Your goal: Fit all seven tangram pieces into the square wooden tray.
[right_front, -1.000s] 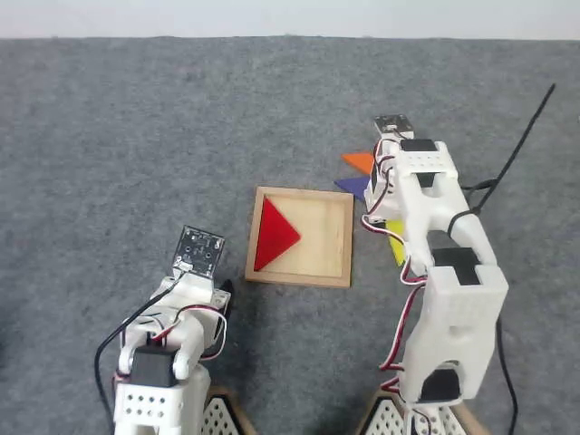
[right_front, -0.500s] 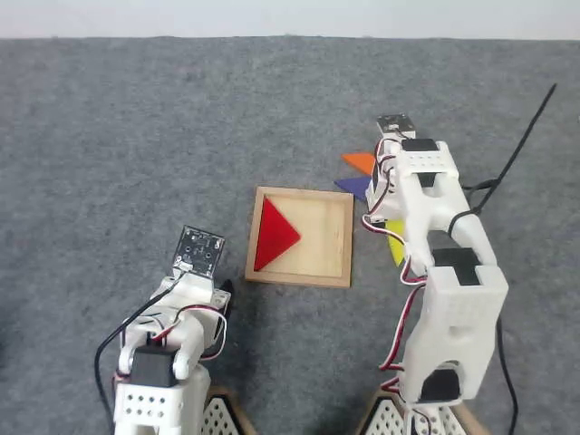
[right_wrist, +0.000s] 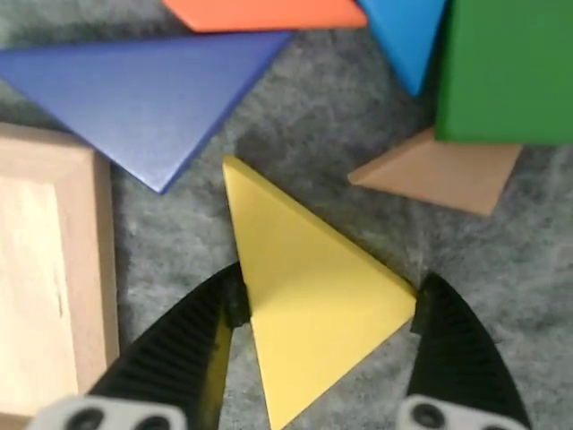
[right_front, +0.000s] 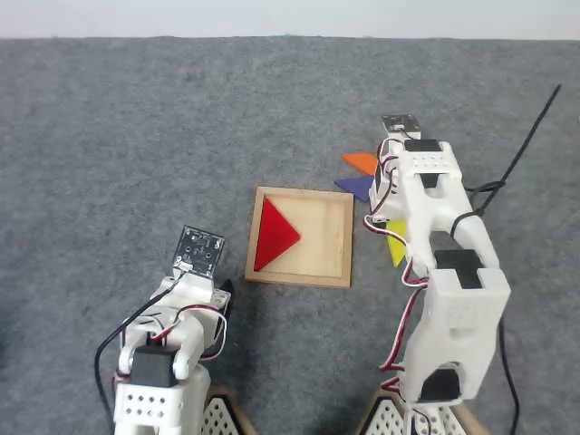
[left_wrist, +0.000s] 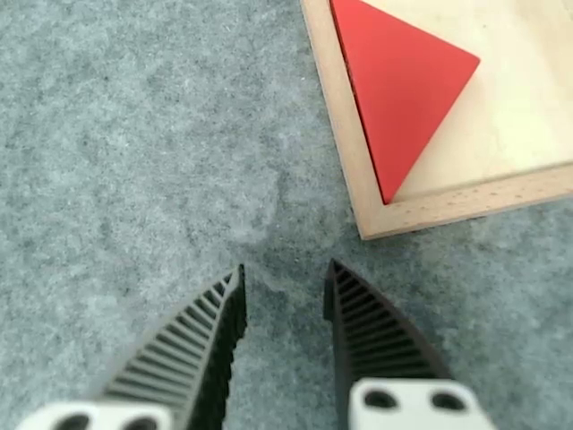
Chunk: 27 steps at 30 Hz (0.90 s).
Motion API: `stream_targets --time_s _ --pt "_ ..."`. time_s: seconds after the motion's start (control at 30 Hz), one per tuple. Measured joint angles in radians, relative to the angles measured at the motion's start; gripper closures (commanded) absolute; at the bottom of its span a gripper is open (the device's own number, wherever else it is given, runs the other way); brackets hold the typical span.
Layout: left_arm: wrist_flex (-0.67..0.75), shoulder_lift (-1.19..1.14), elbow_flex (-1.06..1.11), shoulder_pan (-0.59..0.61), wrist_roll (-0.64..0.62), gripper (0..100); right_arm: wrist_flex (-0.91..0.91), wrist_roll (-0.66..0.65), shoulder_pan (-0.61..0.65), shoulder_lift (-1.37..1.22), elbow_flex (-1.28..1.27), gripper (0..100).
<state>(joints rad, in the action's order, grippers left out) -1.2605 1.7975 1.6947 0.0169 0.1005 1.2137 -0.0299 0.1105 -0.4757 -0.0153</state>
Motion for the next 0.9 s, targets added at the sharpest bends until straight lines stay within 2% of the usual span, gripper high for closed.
stream_targets --time_s 0.47,0.63,0.9 --pt "0.000 0.000 0.000 0.000 0.000 86 0.094 0.026 -0.003 0.172 -0.002 81.5" --pt "0.000 0.000 0.000 0.000 0.000 86 0.097 0.031 -0.003 0.172 -0.038 69.3" --pt "0.000 0.000 0.000 0.000 0.000 86 0.054 0.035 0.012 0.095 -0.068 68.5"
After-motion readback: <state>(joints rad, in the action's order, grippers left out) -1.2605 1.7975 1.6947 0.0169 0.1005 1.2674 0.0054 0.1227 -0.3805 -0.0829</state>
